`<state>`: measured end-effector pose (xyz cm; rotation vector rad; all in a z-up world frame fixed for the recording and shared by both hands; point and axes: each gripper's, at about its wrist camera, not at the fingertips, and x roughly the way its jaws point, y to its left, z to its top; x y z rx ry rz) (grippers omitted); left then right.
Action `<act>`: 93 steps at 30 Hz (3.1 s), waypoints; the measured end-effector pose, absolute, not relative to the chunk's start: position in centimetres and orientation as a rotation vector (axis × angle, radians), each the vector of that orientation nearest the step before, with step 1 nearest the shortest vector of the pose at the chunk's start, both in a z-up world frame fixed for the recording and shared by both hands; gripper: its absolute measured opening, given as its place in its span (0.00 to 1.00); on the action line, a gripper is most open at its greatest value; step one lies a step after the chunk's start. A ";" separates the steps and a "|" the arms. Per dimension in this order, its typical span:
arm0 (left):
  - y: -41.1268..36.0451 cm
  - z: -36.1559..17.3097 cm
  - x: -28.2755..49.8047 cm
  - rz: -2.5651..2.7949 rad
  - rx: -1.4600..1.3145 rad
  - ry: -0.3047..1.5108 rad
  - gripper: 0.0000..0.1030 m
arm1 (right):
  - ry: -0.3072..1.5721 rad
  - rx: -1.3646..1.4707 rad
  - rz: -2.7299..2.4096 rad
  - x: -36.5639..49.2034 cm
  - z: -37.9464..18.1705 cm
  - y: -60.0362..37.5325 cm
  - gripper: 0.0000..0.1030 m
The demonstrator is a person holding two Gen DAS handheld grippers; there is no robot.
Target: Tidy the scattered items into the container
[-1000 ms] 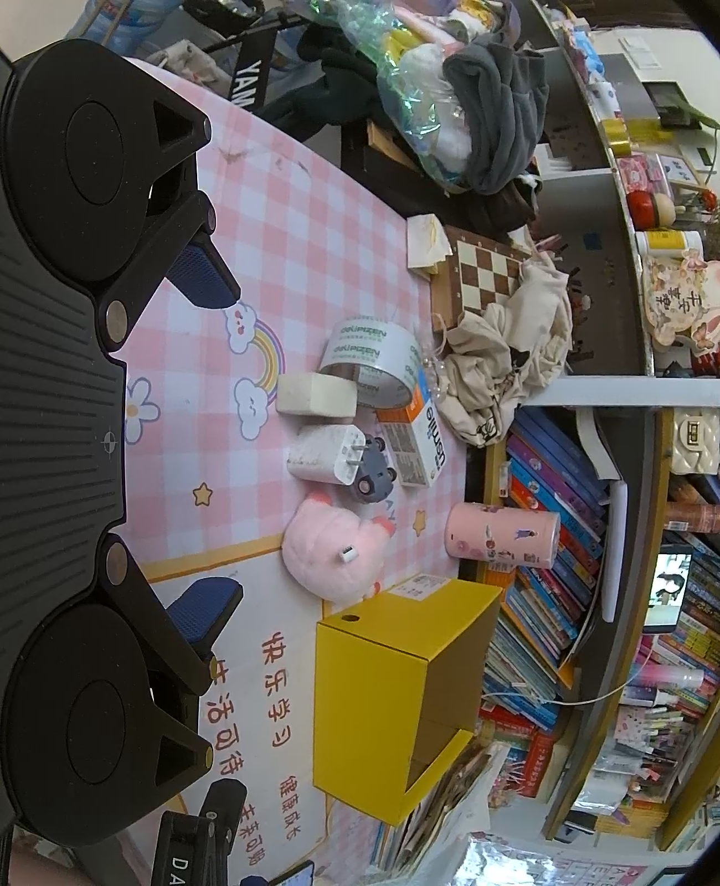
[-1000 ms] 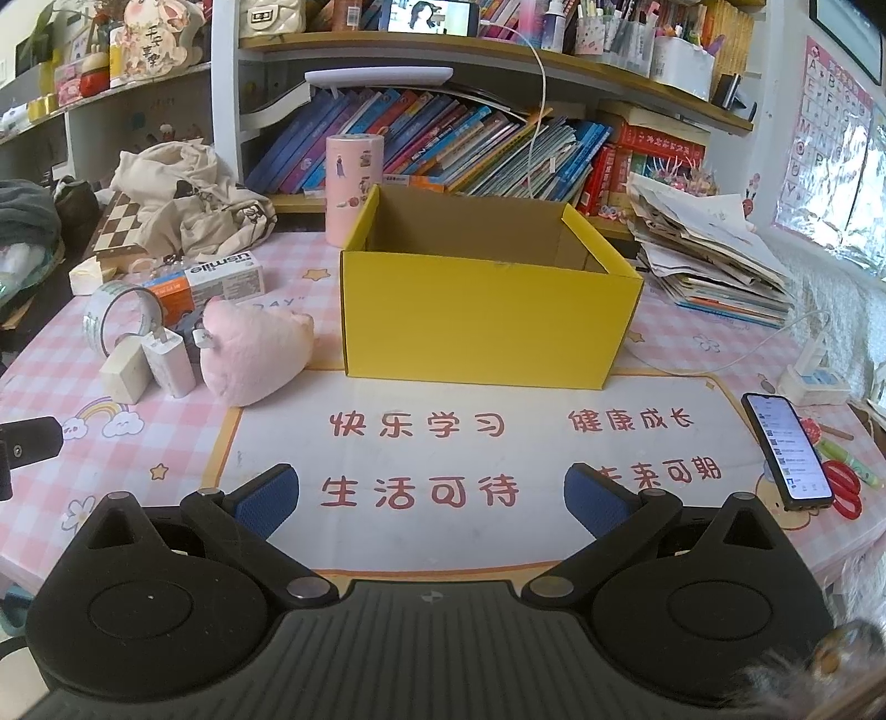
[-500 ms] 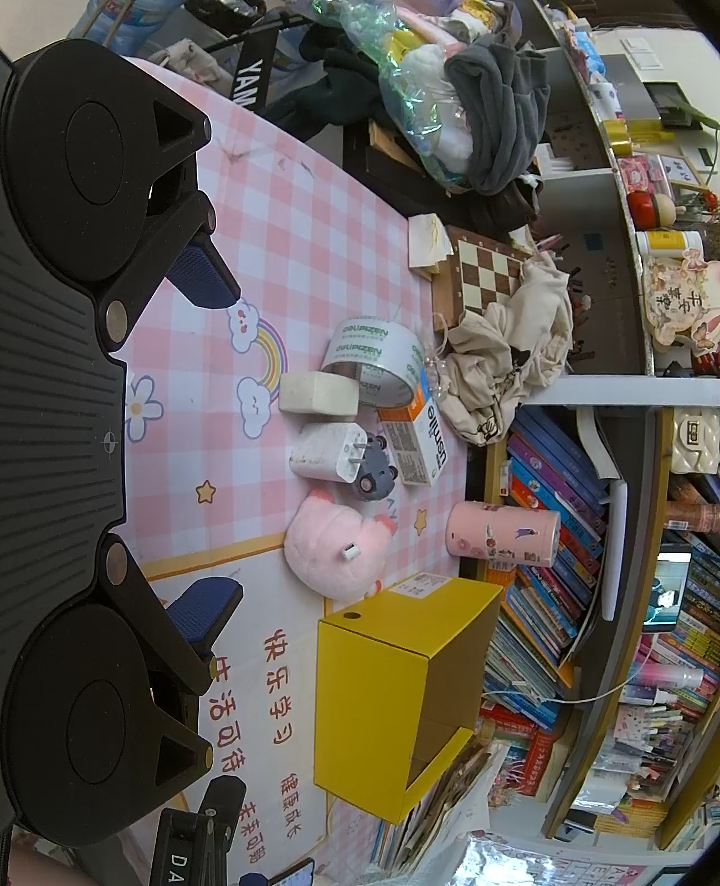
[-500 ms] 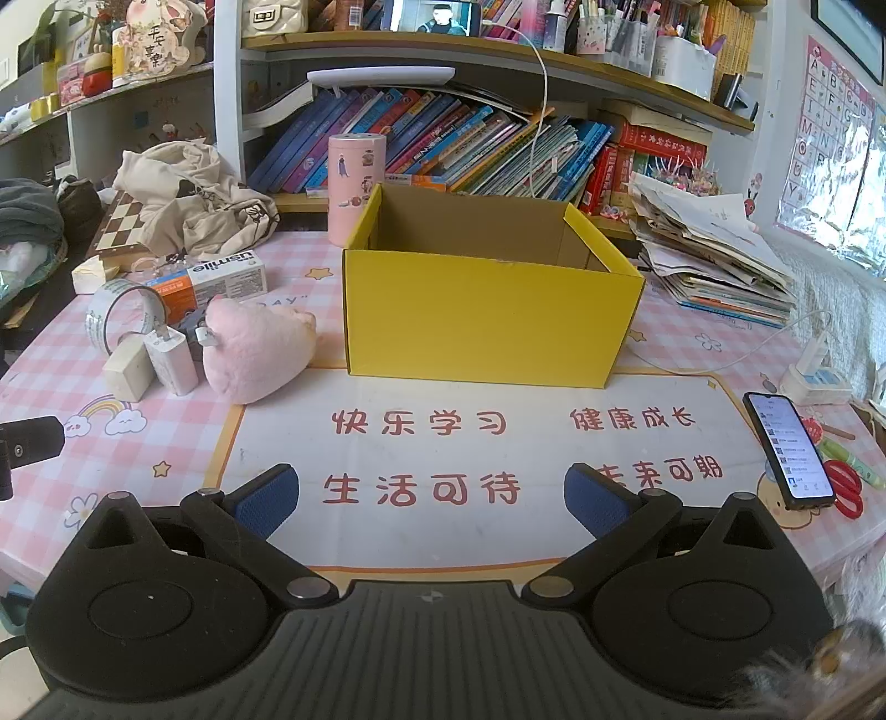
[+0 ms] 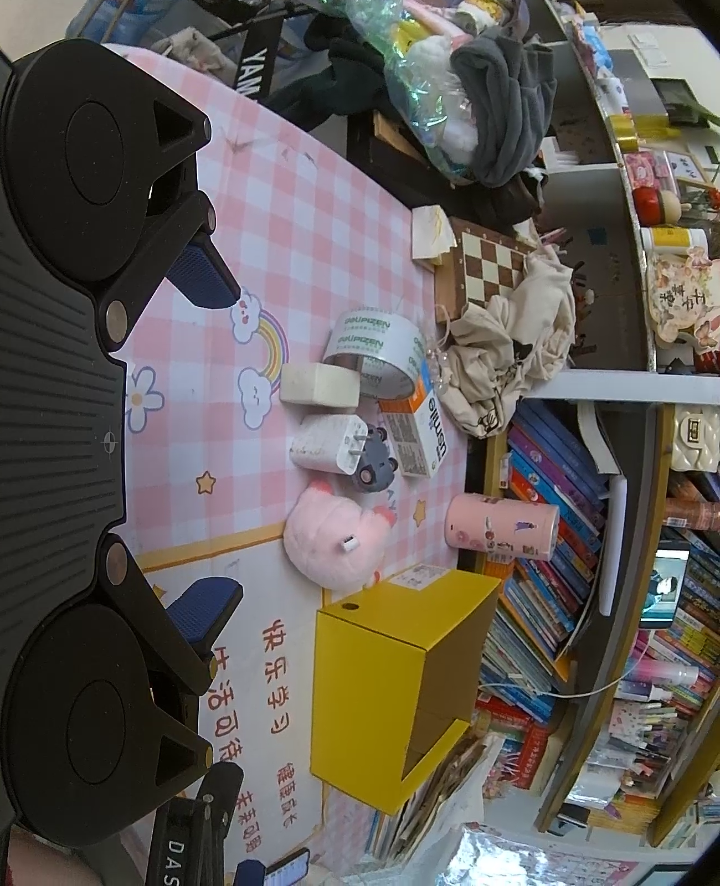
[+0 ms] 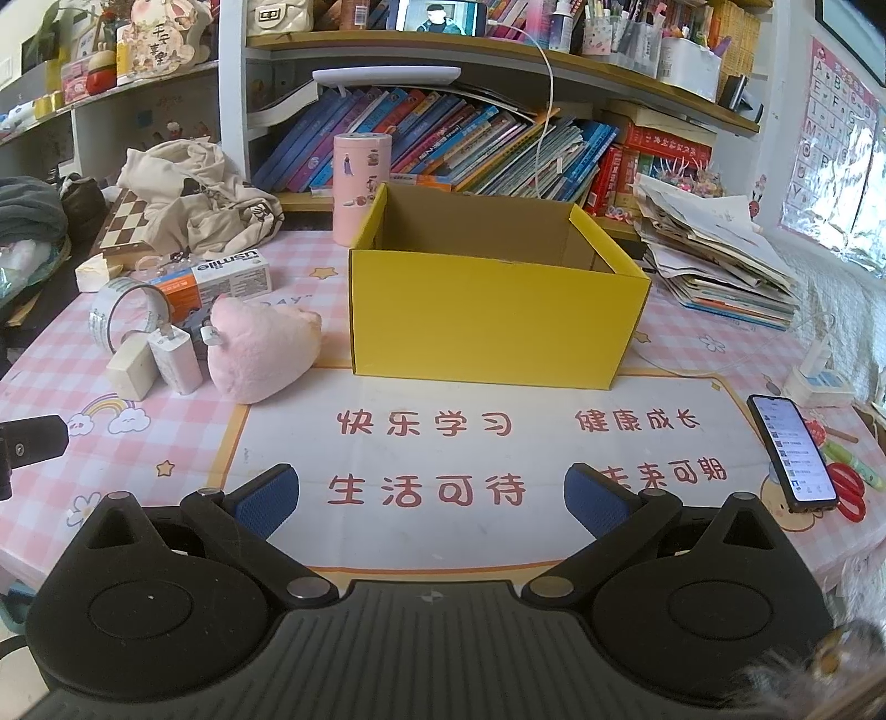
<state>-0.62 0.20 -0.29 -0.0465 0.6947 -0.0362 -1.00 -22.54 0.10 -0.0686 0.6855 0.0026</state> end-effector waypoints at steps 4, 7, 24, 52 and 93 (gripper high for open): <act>0.3 -0.3 -0.6 -0.040 -0.056 0.701 1.00 | 0.685 -0.070 0.004 -1.0 0.1 -22.4 1.00; 0.3 -0.3 -0.6 -0.044 -0.062 0.707 1.00 | 0.686 -0.071 0.005 -1.1 0.1 -22.4 1.00; 0.2 -0.2 -0.8 -0.081 -0.072 0.690 1.00 | 0.683 -0.080 0.019 -1.2 0.2 -22.3 1.00; 0.1 -0.5 -0.6 -0.104 -0.064 0.718 1.00 | 0.697 -0.072 0.047 -1.0 0.0 -22.0 1.00; 1.8 -0.2 -1.3 -0.139 -0.030 0.678 1.00 | 0.683 -0.108 0.174 -0.7 0.9 -17.9 0.99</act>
